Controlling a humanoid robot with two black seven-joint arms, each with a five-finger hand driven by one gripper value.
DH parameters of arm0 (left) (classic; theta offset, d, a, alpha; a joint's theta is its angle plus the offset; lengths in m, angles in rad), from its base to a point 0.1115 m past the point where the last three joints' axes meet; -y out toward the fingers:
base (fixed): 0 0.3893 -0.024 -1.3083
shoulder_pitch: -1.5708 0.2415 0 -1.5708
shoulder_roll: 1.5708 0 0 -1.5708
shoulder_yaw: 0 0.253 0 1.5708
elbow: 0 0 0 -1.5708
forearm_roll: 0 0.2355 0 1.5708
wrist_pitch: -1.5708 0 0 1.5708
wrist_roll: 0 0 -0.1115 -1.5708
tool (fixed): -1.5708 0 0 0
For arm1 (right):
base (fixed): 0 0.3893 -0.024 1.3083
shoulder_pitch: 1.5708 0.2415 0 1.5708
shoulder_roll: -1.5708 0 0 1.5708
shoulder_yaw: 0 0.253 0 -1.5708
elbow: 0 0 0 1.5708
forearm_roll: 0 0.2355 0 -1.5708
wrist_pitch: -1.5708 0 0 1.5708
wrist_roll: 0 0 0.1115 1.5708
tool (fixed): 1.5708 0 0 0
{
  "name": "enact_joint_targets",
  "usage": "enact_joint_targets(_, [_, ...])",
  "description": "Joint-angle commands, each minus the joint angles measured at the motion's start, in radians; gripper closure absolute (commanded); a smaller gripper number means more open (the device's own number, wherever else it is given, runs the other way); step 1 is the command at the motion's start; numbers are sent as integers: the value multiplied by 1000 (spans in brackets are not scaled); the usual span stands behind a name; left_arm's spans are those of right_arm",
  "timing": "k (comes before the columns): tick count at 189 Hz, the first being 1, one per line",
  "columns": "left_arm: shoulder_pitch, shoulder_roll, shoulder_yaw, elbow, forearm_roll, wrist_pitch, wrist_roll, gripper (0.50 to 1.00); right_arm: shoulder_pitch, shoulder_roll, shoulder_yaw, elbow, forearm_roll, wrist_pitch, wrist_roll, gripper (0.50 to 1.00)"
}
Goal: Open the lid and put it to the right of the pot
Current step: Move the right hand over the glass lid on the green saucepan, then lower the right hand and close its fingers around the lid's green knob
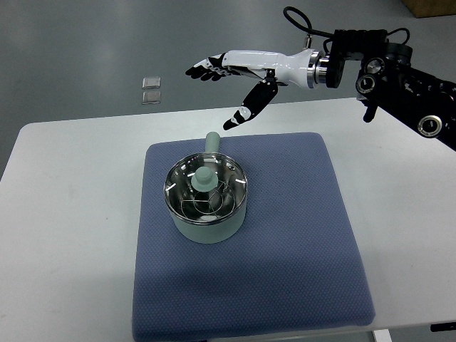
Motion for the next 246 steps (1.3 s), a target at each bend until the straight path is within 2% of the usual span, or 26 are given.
enact_joint_targets(1, [0,0,-1,-1,0,0,0,500,38,35,-85,24,-72,-10,30,566])
enact_joint_targets(66, [0,0,-1,-1,0,0,0,500,105,91,-271,67,-333,-37,39,566])
enact_joint_targets(107, [0,0,-1,0,0,0,0,500,168,95,-337,68,-339,-11,29,568])
enact_joint_targets(178, [0,0,-1,0,0,0,0,500,161,114,-357,40,-339,-6,-4,579])
enact_joint_targets(193, [0,0,-1,-1,0,0,0,500,162,114,-355,31,-339,-6,-5,593])
enact_joint_targets(208, [0,0,-1,-1,0,0,0,500,161,114,-355,31,-339,-6,-5,628])
enact_joint_targets(236, [0,0,-1,0,0,0,0,500,161,114,-354,31,-336,-8,-4,638])
enact_joint_targets(246, [0,0,0,0,0,0,0,500,161,114,-352,31,-334,-10,-4,660])
